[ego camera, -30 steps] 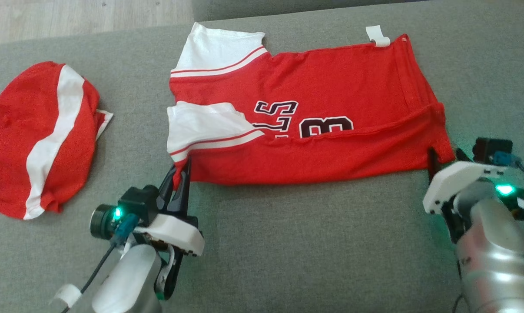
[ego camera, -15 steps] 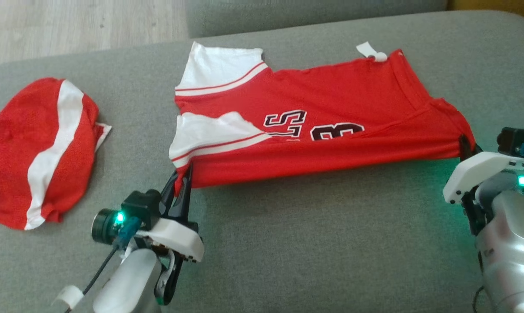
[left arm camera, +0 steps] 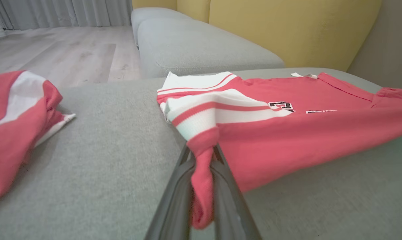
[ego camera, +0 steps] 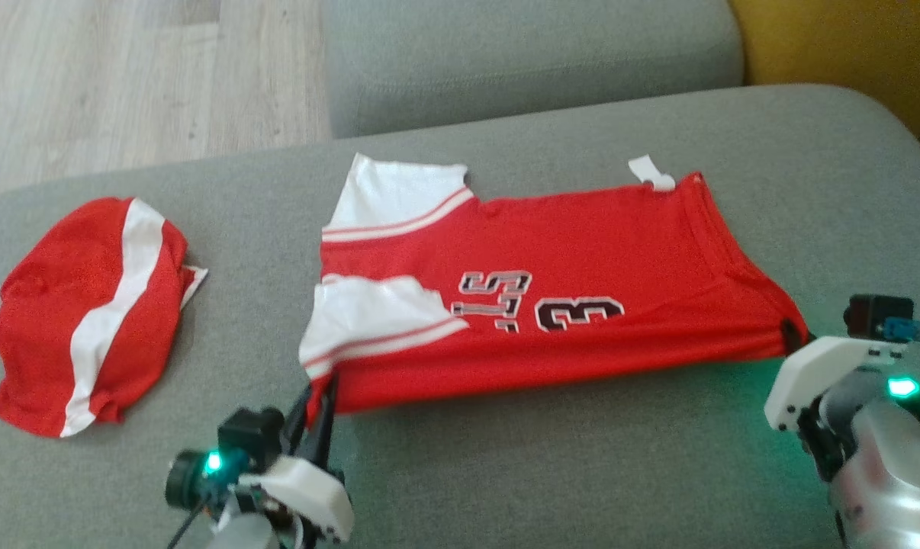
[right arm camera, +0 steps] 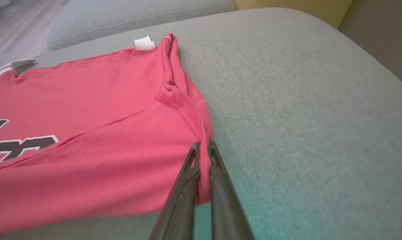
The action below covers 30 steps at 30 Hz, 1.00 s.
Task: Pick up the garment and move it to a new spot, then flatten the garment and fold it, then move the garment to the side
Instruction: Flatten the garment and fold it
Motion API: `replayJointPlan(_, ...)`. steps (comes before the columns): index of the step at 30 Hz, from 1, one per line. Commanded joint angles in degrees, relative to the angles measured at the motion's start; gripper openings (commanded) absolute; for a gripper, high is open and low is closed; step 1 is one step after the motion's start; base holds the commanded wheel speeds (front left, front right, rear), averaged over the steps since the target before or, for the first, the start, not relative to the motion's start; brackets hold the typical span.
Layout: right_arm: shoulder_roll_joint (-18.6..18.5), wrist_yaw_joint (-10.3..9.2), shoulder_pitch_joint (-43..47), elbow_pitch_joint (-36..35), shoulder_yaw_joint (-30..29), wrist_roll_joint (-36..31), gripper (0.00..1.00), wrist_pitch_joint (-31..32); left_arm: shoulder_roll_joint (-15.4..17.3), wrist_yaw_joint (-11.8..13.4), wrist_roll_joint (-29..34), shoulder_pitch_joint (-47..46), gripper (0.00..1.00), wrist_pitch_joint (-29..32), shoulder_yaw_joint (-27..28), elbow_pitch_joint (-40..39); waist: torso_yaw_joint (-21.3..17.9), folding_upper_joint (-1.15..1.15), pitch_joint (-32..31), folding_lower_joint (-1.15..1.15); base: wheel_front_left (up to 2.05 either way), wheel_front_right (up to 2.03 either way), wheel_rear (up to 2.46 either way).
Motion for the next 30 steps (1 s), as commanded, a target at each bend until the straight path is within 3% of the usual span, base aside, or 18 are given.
replayJointPlan(1, -1.7, -0.05, -0.6, -2.1, 1.2, 0.5, 0.0, 0.2, 1.6, -0.1, -0.5, -1.3, 0.0, -0.1, 1.8, -1.6, -0.4, 0.0, -0.9, 0.01, 0.0, 0.0, 0.0)
replayJointPlan(7, -2.2, -0.05, 4.5, -7.4, 1.5, 2.7, 0.0, 4.7, 2.4, -0.4, -1.4, 2.1, 0.0, 2.6, 0.7, -3.6, -1.0, 0.0, -2.2, 0.01, 0.0, 0.0, 0.0)
replayJointPlan(8, -2.2, -0.05, 5.2, -8.6, 1.4, 2.9, 0.31, 5.1, 2.5, -0.5, -1.5, 2.5, 0.0, 3.1, 0.4, -3.8, -1.2, 0.0, -2.2, 0.01, 0.0, 0.0, 0.0)
replayJointPlan(9, -2.2, -0.05, 5.9, -9.8, 1.4, 3.0, 1.0, 5.5, 2.6, -0.5, -1.6, 2.9, 0.0, 3.6, 0.2, -4.1, -1.3, 0.0, -2.2, 0.01, 0.0, 0.0, 0.0)
replayJointPlan(10, -2.0, -0.05, 6.5, -11.0, 0.8, 3.4, 1.0, 5.7, 2.7, -0.4, -1.6, 3.2, 0.0, 3.9, 0.1, -4.3, -1.5, 0.0, -2.2, 0.01, 0.0, 0.0, 0.0)
replayJointPlan(11, -1.5, -0.05, 6.8, -12.2, -0.1, 4.2, 1.0, 5.8, 2.9, -0.1, -1.5, 3.3, 0.71, 4.1, 0.0, -4.6, -1.7, 0.0, -2.1, 0.01, 0.0, 0.0, 0.0)
replayJointPlan(12, -0.9, -0.05, 7.0, -13.5, -0.8, 4.9, 1.0, 5.9, 3.1, 0.4, -1.2, 3.2, 1.0, 3.9, 0.1, -4.9, -1.8, 0.0, -2.0, 0.01, 0.0, 0.0, 0.0)
replayJointPlan(22, 1.7, -0.05, 5.7, -27.6, -5.2, 2.5, 1.0, 1.8, 5.0, 2.6, -0.2, -2.0, 1.0, -0.6, 3.4, -10.7, -3.7, 0.0, 1.2, 0.01, 0.0, 0.0, 0.0)
replayJointPlan(26, 2.4, -0.05, 2.8, -31.6, -4.9, 1.8, 1.0, 0.9, 7.2, 0.6, 0.1, -8.5, 1.0, 0.2, 4.5, -13.3, -4.7, 0.0, 4.9, 0.01, 0.0, 0.0, 0.0)
replayJointPlan(30, 2.8, -0.05, -1.4, -33.9, -3.4, 1.3, 1.0, 0.8, 10.5, -4.1, 0.4, -18.9, 1.0, 5.0, 4.4, -13.7, -6.1, 0.0, 10.2, 0.01, 0.0, 0.0, 0.0)
